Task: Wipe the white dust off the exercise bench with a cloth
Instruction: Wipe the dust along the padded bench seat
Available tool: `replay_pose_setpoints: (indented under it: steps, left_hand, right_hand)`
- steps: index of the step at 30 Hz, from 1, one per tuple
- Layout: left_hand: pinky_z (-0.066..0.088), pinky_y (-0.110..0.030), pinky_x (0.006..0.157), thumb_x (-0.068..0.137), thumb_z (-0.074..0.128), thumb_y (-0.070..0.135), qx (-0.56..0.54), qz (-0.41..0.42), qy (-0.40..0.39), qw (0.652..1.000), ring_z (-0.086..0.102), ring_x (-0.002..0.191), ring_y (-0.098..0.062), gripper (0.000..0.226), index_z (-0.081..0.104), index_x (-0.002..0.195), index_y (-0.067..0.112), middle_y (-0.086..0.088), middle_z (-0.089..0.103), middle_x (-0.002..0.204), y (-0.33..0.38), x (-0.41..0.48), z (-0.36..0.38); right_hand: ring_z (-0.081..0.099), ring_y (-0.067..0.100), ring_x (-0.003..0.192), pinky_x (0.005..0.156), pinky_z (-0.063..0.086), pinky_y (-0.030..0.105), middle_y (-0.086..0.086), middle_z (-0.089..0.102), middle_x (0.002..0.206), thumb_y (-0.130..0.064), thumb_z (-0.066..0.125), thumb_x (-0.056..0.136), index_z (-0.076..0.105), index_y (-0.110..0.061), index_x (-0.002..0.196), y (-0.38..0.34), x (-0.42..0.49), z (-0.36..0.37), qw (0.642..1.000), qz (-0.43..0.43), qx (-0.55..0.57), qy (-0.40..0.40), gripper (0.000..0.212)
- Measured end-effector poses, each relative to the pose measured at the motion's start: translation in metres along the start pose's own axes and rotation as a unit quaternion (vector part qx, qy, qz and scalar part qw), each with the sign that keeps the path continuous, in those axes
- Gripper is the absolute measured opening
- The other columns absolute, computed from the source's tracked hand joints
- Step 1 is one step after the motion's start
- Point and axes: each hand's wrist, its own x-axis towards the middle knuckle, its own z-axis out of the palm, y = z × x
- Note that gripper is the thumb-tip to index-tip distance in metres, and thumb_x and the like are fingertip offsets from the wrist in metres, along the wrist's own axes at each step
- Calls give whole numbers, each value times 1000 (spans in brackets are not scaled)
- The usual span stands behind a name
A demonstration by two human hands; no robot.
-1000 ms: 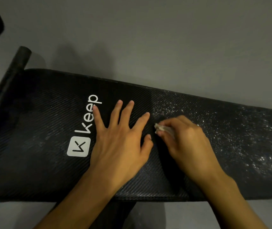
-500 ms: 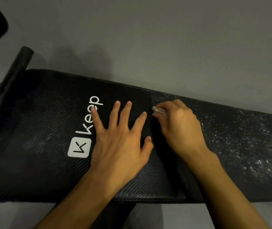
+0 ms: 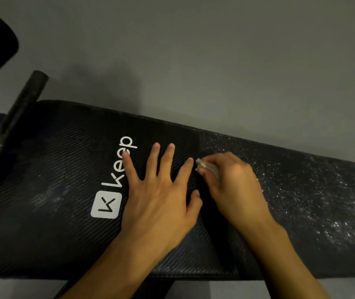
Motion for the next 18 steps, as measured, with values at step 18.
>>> replay_pose_setpoints:
  steps: [18]
  left_hand:
    - [11,-79,115,91,36,57,-1,0,4,1000,29,153,-39,69,51,149,21,-18,39,161,-1,0,1]
  right_hand:
    - [66,34,97,82,55,47,7,64,113,-35,58,98,67,-20,117,-3,56,11,999,-8,-40,10,25]
